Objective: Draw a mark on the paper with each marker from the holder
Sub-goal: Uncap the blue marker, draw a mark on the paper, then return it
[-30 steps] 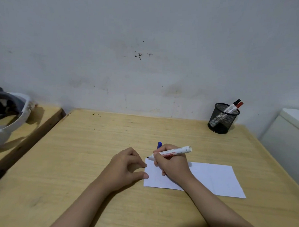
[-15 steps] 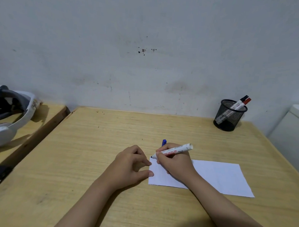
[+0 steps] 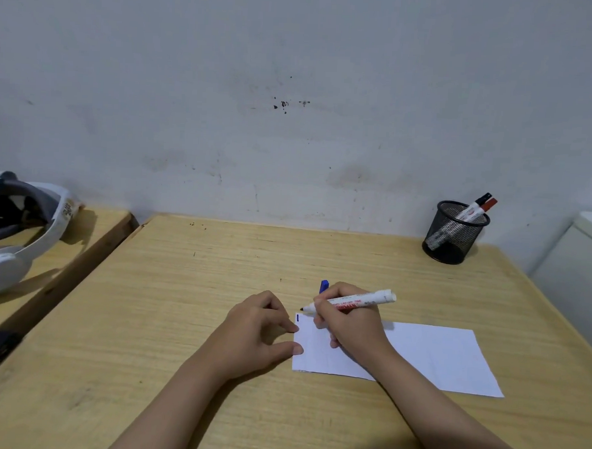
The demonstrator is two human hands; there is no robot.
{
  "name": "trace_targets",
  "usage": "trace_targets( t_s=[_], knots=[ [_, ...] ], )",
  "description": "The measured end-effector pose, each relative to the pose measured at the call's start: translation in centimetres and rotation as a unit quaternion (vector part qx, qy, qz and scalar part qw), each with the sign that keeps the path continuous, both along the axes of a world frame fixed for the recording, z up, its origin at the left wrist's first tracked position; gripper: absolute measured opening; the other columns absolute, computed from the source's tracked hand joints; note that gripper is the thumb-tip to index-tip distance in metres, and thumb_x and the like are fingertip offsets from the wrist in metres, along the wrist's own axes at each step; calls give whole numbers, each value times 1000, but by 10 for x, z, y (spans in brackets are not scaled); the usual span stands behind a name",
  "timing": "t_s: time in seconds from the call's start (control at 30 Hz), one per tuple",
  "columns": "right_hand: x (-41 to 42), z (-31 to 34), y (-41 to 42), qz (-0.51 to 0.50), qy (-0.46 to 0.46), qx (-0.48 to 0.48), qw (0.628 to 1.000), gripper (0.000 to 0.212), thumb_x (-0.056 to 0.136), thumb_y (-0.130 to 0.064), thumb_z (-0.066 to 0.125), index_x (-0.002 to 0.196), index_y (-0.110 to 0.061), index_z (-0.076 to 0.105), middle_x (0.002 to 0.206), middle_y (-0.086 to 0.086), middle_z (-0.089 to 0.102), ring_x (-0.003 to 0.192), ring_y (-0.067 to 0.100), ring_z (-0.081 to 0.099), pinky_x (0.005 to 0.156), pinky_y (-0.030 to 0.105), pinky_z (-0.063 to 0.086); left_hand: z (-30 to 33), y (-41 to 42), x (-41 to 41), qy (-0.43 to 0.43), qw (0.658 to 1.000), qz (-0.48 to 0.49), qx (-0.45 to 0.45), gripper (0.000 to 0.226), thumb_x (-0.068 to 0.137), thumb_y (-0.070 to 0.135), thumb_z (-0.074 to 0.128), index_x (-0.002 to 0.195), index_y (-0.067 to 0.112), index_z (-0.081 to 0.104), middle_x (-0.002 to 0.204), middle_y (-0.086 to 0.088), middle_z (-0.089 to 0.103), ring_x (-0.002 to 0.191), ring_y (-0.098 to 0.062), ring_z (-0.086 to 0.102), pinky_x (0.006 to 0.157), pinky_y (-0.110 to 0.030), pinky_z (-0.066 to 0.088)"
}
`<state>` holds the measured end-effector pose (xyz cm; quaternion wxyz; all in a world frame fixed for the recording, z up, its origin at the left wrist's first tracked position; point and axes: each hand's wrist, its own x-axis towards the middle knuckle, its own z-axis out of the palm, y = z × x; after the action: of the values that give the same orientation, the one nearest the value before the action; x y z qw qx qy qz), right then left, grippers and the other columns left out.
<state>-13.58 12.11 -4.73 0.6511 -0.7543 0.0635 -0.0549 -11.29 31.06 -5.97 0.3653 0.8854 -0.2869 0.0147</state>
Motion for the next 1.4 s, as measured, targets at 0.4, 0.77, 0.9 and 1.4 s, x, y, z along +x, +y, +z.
trace_targets(
  t_s=[0.4, 0.77, 0.9, 1.4],
  knots=[
    [-1, 26, -26, -142, -100, 225, 959, 9, 85, -2, 60, 78, -7, 61, 56, 7, 64, 35, 11, 43, 37, 25, 42, 35, -52, 28, 14, 998, 58, -10, 15, 76, 33, 62, 69, 22, 54, 85, 3, 58, 78, -10, 58, 71, -34, 52],
    [-31, 40, -69, -91, -130, 140, 977, 6, 74, 0, 74, 76, -4, 70, 57, 3, 61, 40, 16, 45, 39, 29, 39, 52, -90, 44, 90, 993, 73, -18, 7, 75, 12, 68, 80, 16, 70, 72, 2, 66, 69, -13, 61, 66, -23, 49],
    [-39, 47, -76, -87, -141, 136, 977, 9, 74, 1, 74, 76, -7, 72, 56, 0, 63, 42, 19, 47, 41, 26, 42, 72, -92, 26, 222, 946, 38, -234, 11, 73, 4, 75, 83, 5, 72, 54, 7, 65, 54, -5, 59, 59, -16, 46],
    [-52, 65, -73, -77, -177, 131, 973, 6, 76, 2, 72, 79, -3, 70, 54, -2, 60, 42, 17, 47, 44, 26, 42, 98, -97, -10, 343, 872, -7, -349, 11, 77, 1, 69, 84, 9, 70, 78, -7, 75, 75, -18, 70, 79, -30, 52]
  ],
)
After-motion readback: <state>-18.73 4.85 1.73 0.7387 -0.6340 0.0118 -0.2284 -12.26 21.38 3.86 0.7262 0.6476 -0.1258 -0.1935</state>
